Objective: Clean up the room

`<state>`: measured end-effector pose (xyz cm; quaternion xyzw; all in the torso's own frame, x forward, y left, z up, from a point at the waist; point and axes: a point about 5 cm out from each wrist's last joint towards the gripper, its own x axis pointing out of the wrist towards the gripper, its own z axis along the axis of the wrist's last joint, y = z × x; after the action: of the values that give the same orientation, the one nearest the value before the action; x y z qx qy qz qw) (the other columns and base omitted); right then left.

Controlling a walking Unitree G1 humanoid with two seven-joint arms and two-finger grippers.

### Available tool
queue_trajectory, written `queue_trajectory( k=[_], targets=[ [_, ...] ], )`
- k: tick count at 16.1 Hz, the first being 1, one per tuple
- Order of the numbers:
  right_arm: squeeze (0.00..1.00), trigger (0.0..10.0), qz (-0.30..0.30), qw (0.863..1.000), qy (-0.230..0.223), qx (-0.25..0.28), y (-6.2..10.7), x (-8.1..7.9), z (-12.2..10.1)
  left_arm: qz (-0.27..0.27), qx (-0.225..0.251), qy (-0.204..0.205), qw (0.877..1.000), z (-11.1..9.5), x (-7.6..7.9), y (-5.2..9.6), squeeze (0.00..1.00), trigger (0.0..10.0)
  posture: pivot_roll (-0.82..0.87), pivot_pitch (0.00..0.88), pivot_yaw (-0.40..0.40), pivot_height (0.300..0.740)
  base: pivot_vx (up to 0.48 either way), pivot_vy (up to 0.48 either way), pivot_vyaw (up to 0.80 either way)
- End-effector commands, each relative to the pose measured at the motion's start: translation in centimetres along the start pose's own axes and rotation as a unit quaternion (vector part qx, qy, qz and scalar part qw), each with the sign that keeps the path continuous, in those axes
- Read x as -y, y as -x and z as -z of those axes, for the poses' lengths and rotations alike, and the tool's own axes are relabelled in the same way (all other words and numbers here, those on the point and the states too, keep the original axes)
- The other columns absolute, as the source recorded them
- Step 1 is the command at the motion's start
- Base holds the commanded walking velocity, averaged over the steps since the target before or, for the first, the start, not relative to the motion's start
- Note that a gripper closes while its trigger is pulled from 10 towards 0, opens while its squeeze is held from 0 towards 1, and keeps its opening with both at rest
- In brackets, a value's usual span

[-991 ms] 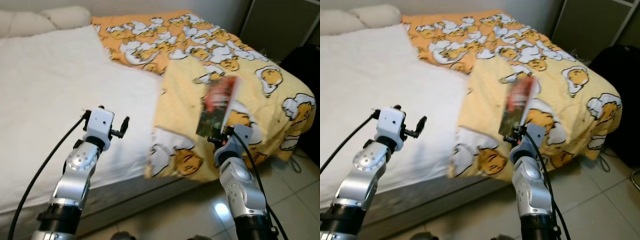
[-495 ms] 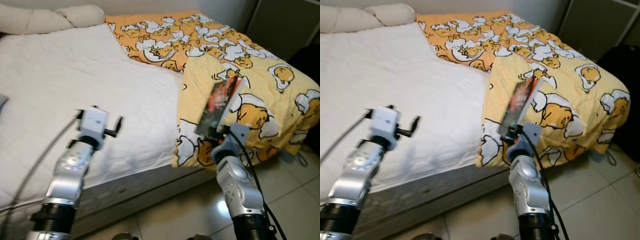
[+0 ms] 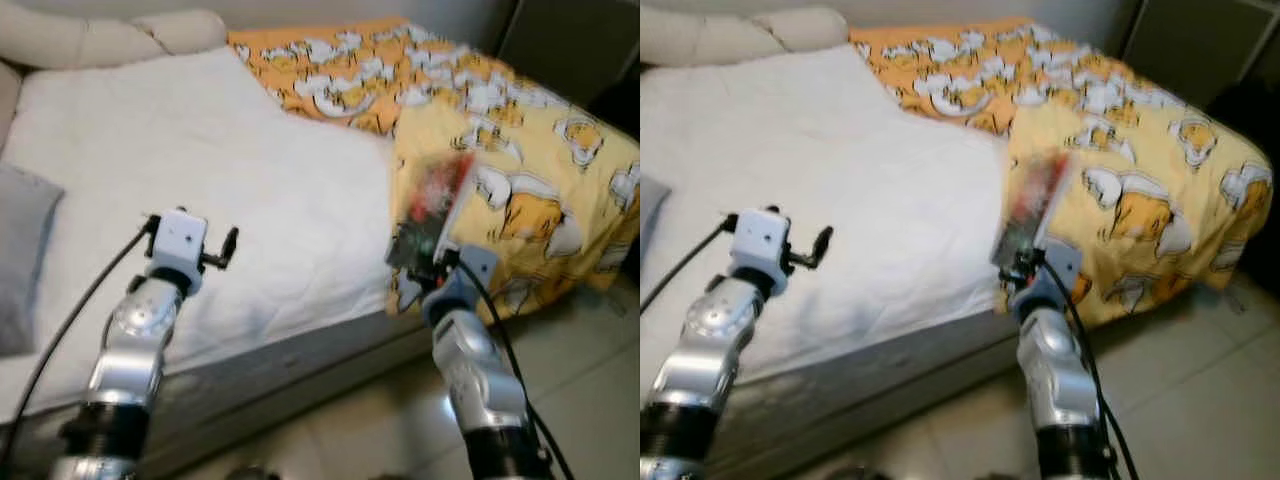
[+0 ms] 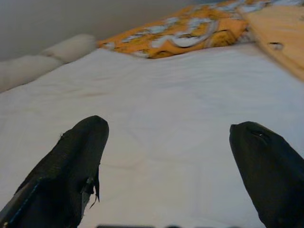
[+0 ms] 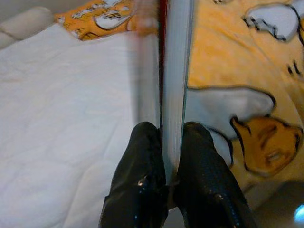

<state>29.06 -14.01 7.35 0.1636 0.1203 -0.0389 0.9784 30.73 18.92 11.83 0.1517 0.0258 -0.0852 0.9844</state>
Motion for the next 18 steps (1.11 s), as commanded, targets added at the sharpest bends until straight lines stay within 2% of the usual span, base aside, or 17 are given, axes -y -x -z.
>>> queue_trajectory(
  k=[1,5,7,9,11,14,18],
  targets=[
    [0.00,10.0,-0.006,1.000,-0.003,0.024,-0.11,-0.39,-1.12,0.002,-0.001,-0.005,1.000,-0.10,0.04,-0.13,0.45,10.0,0.00,0.000,-0.026,0.740,0.000,0.368,0.00],
    [0.00,10.0,-0.009,1.000,0.000,0.023,-0.16,-0.49,-1.12,-0.008,0.001,0.004,1.000,-0.19,-0.10,-0.19,0.44,10.0,0.00,0.000,-0.027,0.740,0.000,0.092,0.00],
    [0.00,10.0,-0.011,1.000,0.000,0.025,-0.20,-0.60,-1.21,-0.017,0.009,0.030,0.999,-0.48,-0.19,-0.30,0.43,10.0,0.00,0.000,-0.027,0.740,0.000,0.000,0.00],
    [0.00,10.0,-0.024,0.999,0.022,0.025,-0.22,-0.88,-1.30,-0.021,0.020,0.037,0.999,-0.88,-0.34,-0.42,0.45,10.0,0.00,0.000,-0.026,0.740,0.000,0.000,0.00],
    [0.00,10.0,-0.028,0.999,0.040,0.023,-0.23,-1.13,-1.22,-0.012,0.018,0.043,0.999,-0.82,-0.22,-0.43,0.45,10.0,0.00,0.000,-0.025,0.740,0.289,0.000,0.80],
    [0.00,10.0,-0.034,0.999,0.037,0.021,-0.26,-1.33,-1.14,-0.012,0.017,0.038,0.999,-0.87,-0.31,-0.47,0.45,10.0,0.00,0.000,-0.023,0.740,0.294,0.000,0.80],
    [0.00,10.0,-0.019,0.999,0.025,0.015,-0.20,-0.76,-0.92,-0.004,0.014,0.032,0.999,-0.79,-0.26,-0.48,0.45,10.0,0.00,0.000,-0.019,0.740,0.295,0.000,0.00]
  ],
)
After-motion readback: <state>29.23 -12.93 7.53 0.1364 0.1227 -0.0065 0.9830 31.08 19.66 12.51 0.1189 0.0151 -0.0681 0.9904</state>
